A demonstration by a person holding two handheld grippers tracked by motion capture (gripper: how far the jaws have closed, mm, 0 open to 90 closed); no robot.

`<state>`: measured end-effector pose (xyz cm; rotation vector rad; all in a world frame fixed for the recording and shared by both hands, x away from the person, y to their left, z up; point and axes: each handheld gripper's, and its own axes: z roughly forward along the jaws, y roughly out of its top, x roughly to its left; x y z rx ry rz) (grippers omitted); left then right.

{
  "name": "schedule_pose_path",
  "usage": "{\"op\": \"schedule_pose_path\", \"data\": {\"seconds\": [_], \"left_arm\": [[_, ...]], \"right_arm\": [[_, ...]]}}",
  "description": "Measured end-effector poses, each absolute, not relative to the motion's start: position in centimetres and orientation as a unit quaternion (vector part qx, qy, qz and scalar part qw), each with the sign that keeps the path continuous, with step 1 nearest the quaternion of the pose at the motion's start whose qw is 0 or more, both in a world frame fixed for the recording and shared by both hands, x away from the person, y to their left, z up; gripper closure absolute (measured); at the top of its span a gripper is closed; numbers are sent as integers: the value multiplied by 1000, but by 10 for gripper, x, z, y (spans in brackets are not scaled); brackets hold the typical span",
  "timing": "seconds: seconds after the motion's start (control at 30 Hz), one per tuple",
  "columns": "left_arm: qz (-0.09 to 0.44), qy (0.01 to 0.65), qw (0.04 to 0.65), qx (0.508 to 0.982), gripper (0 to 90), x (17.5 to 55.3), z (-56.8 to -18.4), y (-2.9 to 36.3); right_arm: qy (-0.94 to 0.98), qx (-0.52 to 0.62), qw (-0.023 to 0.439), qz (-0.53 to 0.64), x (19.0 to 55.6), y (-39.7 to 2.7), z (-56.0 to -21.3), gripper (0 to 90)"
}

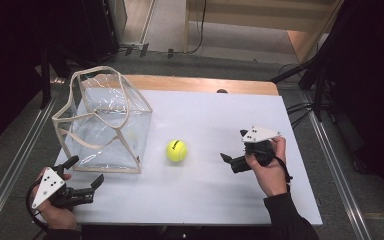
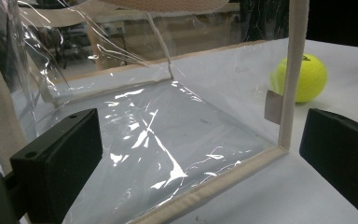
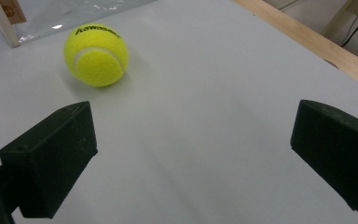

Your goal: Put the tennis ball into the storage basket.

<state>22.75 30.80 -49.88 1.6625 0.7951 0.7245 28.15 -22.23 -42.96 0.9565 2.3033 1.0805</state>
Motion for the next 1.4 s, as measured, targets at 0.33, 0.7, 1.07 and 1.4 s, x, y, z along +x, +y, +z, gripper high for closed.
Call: {"op": "schedule_pose_path", "data": {"seconds": [0.33,0.7,1.07,1.4], "left_arm": [[306,336,548,702,0,228,-499,307],[303,335,549,703,0,228,-499,308],[304,336,548,703,0,228,-499,307],[304,336,548,703,0,228,-499,308]], "right_arm": [[848,335,191,364,294,-207,-427,0],[869,318,176,336,307,-187,-428,0],[883,300,167,321,317,-174,-424,0],[893,290,157,305,325,-166,-420,0]]}}
